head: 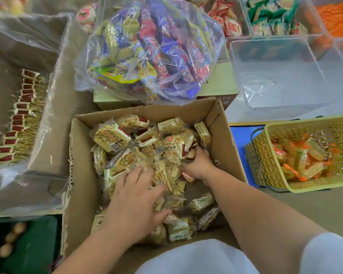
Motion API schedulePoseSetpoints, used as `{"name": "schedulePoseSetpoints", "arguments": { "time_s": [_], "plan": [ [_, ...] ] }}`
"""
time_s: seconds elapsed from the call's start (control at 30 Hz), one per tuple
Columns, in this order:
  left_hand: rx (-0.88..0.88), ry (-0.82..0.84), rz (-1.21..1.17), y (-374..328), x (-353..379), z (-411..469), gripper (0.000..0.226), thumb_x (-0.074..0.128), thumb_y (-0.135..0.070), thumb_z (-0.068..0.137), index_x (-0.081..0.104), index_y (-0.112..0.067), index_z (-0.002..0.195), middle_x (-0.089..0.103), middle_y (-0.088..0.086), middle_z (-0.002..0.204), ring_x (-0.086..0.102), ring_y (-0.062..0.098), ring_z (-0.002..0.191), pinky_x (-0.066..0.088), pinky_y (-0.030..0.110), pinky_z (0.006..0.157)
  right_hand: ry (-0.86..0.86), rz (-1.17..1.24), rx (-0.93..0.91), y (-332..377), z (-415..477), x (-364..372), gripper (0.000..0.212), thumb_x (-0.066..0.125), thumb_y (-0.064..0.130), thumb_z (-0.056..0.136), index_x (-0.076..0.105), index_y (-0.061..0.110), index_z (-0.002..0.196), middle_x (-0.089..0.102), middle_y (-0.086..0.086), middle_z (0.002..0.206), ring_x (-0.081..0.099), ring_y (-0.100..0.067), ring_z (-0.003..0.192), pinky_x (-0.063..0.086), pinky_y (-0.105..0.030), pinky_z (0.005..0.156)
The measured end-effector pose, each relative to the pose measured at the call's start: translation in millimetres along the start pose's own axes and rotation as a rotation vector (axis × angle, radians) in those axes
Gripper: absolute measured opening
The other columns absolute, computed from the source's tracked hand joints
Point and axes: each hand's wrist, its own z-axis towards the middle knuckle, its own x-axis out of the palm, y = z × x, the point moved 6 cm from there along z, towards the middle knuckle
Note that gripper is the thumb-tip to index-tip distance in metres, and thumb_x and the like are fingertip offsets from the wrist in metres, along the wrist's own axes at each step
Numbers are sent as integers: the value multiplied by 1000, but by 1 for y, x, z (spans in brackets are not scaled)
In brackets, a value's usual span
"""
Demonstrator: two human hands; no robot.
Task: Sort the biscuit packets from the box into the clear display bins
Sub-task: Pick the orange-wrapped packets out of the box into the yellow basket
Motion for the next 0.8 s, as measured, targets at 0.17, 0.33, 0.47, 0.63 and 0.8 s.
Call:
{"name": "schedulePoseSetpoints", "arguments": {
  "time_s": [0.17,0.33,0.47,0.63,0.8],
  "plan": [
    [8,-34,-67,6,4,-23,49,79,-65,71,75,-35,109,67,2,123,60,34,123,51,57,101,168,490,179,3,-12,21,54,67,39,90,45,28,139,48,-3,138,62,-26,109,58,-47,88],
    [-14,-111,-223,11,-3,-25,35,83,-56,73,76,-32,97,67,-6,116,61,26,116,52,52,95,288,748,273,16,-26,34,54,66,50,84,54,28,132,70,-6,117,70,-27,99,60,-39,68],
    [-58,-233,-402,19,-23,-9,38,66,-58,82,67,-29,107,58,-12,115,56,14,109,47,40,95,373,899,281,30,-35,41,50,72,42,77,60,25,123,76,-8,107,72,-29,99,61,-42,67],
    [-183,-227,-426,40,-44,41,54,56,-64,84,58,-31,127,49,-13,126,44,12,121,38,34,99,429,866,198,39,-43,46,41,74,17,84,60,20,123,74,-7,107,72,-24,94,59,-33,61],
    [-286,-14,-364,51,-27,98,79,65,-64,87,43,-24,152,43,2,154,44,26,138,41,43,110,370,774,118,41,-55,39,32,76,9,79,66,20,108,78,-5,96,75,-23,90,63,-38,77]
  ]
}}
